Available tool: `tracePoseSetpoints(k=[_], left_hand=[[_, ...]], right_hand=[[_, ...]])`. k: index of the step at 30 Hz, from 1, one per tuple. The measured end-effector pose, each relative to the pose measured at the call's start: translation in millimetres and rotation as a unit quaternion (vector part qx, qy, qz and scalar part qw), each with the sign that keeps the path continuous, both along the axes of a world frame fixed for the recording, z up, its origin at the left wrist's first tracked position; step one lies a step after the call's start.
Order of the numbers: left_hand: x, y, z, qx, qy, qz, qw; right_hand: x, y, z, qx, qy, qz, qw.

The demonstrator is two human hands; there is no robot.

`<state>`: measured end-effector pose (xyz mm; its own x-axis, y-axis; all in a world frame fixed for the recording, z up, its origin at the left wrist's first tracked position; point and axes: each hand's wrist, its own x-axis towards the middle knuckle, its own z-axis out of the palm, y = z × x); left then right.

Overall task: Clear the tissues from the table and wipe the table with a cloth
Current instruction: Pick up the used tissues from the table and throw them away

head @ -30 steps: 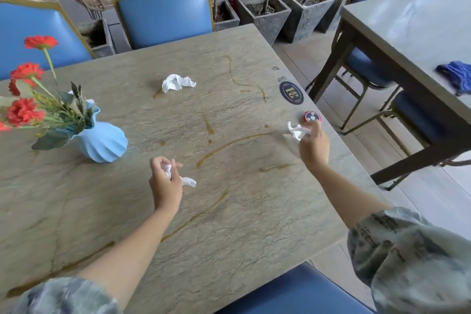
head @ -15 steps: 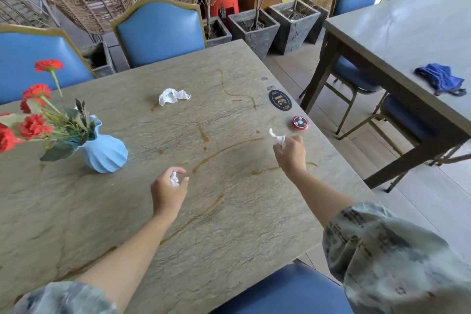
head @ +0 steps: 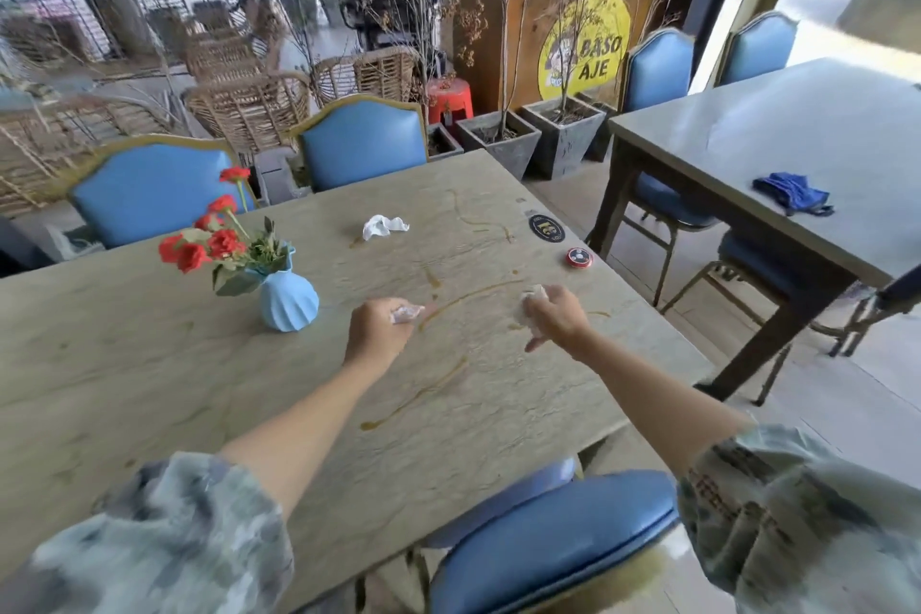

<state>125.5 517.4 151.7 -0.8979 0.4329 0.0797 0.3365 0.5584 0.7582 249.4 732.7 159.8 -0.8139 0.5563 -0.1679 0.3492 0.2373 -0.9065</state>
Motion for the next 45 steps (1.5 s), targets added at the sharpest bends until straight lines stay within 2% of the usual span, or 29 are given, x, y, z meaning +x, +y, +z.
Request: tracePoseSetpoints(k=[4,8,10,14,18,22,26,29,31,35,42,45], left_hand=[[26,-2,15,0.002,0.014,-0.041,0.999],[50,11,23,0.027,-0.034,-0.055,0.998],[60,25,26,0.028,-0.023,-0.058,0.998],[78,66,31,0.027,0.02,-0.093,0.995],[99,121,33,0.032,0.016,-0.146,0.989],[121,204,38,0.019,0.042,-0.163,0.986],[151,307,41,0.012,0.028,-0.145,0.989],[173,381,49,-0.012,0.024,-0.165,0.986],[181,423,56,0.002,0.016,-0.161,0.987],[181,482,60,0.029,0.01,-0.138,0.99],[142,541,46,0.042,-0.035,-0.078,0.995],[110,567,43,0.069,-0.012,-0.022,0.997]], right_hand=[[36,-26,23,-0.019,0.055,-0.048,0.997],[63,-32,33,-0.085,0.062,-0.141,0.984],[78,-22,34,-0.114,0.074,-0.182,0.974],[114,18,34,-0.003,0.06,-0.162,0.985],[149,76,38,0.077,0.026,-0.106,0.991],[179,153,41,0.182,0.001,-0.071,0.981],[210,242,50,0.254,-0.041,-0.024,0.966],[229,312,65,0.274,-0.061,0.0,0.96],[234,357,80,0.305,-0.076,0.015,0.949],[230,429,101,0.33,-0.052,-0.063,0.94],[182,493,94,0.373,-0.01,-0.025,0.927],[147,518,83,0.382,0.012,0.012,0.924]])
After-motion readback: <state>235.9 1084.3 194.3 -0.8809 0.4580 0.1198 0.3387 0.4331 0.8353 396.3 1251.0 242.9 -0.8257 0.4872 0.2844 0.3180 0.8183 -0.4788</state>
